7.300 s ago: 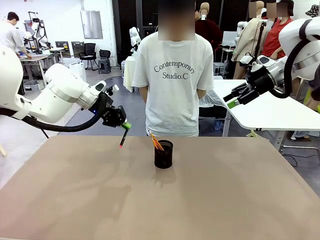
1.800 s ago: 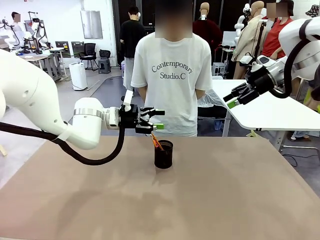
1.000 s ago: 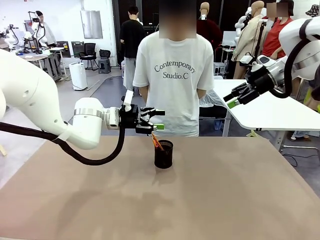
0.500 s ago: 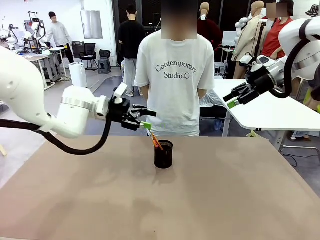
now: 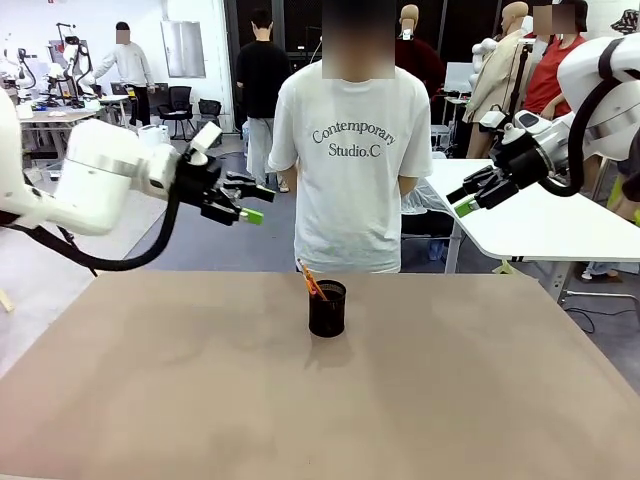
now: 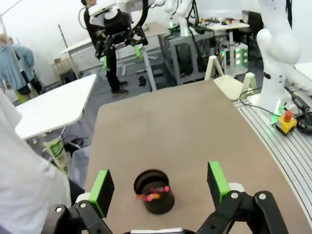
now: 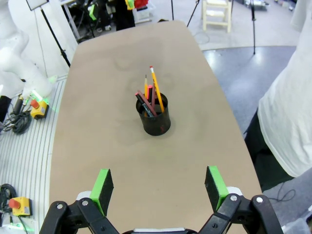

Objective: Place the pens into the pen holder.
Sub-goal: Pick up a writing instrument from the table and place it into the Pen holder.

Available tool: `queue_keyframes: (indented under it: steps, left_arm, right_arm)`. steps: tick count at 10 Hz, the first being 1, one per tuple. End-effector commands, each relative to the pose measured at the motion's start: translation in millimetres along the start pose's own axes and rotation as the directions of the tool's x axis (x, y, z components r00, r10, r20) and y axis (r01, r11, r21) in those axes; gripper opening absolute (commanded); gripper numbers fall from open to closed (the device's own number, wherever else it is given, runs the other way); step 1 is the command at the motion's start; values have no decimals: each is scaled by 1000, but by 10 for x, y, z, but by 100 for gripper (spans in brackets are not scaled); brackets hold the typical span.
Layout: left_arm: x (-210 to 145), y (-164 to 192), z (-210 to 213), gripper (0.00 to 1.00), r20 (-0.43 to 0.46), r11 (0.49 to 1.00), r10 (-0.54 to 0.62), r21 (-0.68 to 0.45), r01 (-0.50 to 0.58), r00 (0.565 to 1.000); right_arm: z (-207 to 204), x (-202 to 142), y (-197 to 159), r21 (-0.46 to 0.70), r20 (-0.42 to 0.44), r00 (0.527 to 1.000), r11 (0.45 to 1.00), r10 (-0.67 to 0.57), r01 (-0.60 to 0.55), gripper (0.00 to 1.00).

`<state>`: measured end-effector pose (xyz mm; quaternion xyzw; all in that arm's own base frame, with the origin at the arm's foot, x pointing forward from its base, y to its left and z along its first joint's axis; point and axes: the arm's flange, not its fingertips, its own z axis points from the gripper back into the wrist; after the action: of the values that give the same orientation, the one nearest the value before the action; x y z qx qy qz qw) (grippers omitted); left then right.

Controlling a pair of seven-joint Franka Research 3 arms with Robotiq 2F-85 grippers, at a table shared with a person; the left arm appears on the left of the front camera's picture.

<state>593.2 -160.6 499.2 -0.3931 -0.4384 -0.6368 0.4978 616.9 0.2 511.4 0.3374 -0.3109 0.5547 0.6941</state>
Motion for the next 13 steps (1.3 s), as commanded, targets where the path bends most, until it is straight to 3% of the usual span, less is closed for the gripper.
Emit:
queue_keyframes:
  steps: [1, 6, 10, 13]
  left_arm:
    - [104, -23, 318, 100, -101, 999, 48, 11, -47, 994]
    - [290, 60, 971, 100, -327, 964, 266, 96, -248, 907]
    - [244, 9, 1046, 100, -390, 965, 260, 148, -218, 884]
    - [250, 53, 1037, 100, -365, 964, 266, 132, -233, 892]
  right_arm:
    - [4, 22, 7, -2, 0, 1000, 1000, 4, -4, 100]
    - [4, 22, 7, -2, 0, 1000, 1000, 4, -4, 100]
    - [4, 22, 7, -2, 0, 1000, 1000, 4, -4, 100]
    - [4, 22, 7, -2, 0, 1000, 1000, 4, -4, 100]
